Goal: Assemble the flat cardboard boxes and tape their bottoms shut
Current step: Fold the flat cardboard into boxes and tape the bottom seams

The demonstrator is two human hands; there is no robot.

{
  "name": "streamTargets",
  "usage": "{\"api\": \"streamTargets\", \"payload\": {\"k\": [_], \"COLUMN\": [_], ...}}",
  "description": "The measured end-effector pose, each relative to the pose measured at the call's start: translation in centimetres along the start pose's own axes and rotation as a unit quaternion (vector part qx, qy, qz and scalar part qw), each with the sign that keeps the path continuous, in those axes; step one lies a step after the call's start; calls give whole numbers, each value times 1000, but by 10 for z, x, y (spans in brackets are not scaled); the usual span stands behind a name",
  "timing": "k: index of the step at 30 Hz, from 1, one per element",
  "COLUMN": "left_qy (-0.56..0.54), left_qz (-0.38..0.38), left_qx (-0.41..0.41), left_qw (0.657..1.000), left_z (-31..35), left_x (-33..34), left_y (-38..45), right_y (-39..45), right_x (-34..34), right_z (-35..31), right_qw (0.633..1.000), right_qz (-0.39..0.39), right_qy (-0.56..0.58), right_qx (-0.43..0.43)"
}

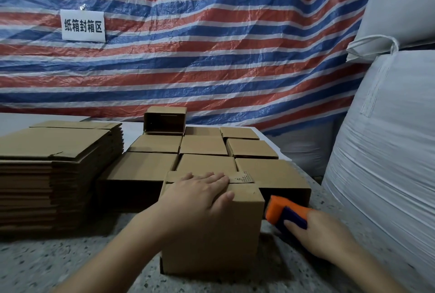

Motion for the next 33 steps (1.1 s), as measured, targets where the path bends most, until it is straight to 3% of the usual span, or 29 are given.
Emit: {"api": "streamTargets", "payload": {"k": [5,8,10,15,17,20,22,24,25,29,33], "left_qy": [-2,-16,-59,-267,-408,-634,-706,-749,-759,-754,-778], "left_qz": [-1,-5,-5,-35,-16,4,-2,-7,-10,-29,-42], "left_qx": [3,-3,-15,-66,-97,-164,-202,-219,-222,-234,-235], "left_qw": [1000,1000,998,961,908,756,679,626,613,613,581], "left_z": [0,0,0,-13,-26,-43,-49,-53,-56,-61,-61], "left_x": [-1,-4,-9,-24,-30,-30,-26,-24,-24,-25,-33], "left_y": [0,-1,-4,-9,-7,2,6,8,7,9,10], "right_y": [3,6,11,39,50,61,66,71,73,79,83], "right_x": [-68,-117,-142,-170,-171,-163,-159,-158,-158,-156,-156], "right_z": [-15,-39,-58,-115,-132,-153,-165,-173,-176,-184,-188], "right_qw": [976,938,907,857,855,877,894,903,904,906,914], "right_qz": [122,174,164,24,-19,-99,-139,-157,-166,-196,-202], "right_qy": [181,296,382,499,502,453,404,380,374,348,320], "right_qx": [-18,-49,-60,-125,-128,-126,-134,-128,-127,-138,-144]}}
Point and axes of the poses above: each hand's wrist, its own y-axis towards the middle knuckle, its own x-axis out of the palm, z = x × y, the point moved 6 cm from there along y, towards the middle knuckle, and after that the axes turned 13 degrees about -x, right-handed, at the moved point
